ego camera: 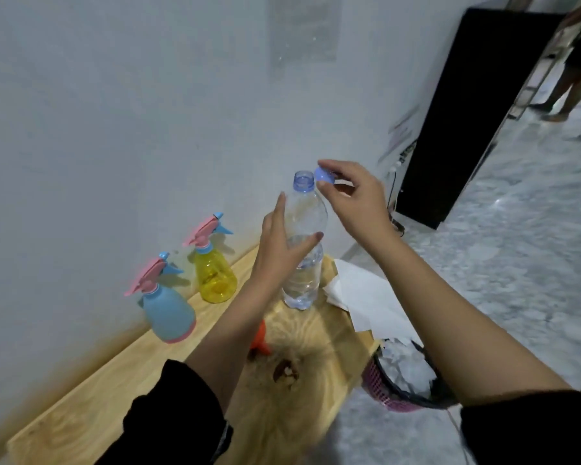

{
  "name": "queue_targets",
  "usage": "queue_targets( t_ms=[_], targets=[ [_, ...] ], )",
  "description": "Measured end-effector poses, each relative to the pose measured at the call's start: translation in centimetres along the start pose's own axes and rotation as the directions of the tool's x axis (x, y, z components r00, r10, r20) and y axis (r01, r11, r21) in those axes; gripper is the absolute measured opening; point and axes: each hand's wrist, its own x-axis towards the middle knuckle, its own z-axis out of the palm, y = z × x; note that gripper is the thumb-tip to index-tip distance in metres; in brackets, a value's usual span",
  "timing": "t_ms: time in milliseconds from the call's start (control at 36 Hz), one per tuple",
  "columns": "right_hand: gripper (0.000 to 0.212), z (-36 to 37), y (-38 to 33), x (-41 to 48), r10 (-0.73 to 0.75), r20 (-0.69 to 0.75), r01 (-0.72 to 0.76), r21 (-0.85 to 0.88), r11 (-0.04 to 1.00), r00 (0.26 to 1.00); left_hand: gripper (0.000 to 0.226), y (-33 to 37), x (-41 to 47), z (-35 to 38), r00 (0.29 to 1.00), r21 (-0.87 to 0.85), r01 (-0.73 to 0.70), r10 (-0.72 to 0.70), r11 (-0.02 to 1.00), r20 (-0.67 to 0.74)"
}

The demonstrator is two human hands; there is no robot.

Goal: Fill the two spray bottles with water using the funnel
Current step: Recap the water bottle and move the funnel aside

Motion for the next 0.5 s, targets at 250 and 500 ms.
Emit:
queue_targets(
  t_ms=[250,500],
  targets=[
    [0.030,0.5,-0.2,2.5,-0.031,0.251,0.072,-0.158,0.985,0.968,0.084,1.5,1.7,-0.3,0.999,0.015,0.042,-0.043,0.999,0.017],
    [0.029,0.1,-0.9,3.9,-0.026,0.454,0.163,-0.265,0.950,0.891,0.084,1.1,1.7,-0.1,0.997,-0.032,0.076,-0.076,0.997,-0.013]
  ],
)
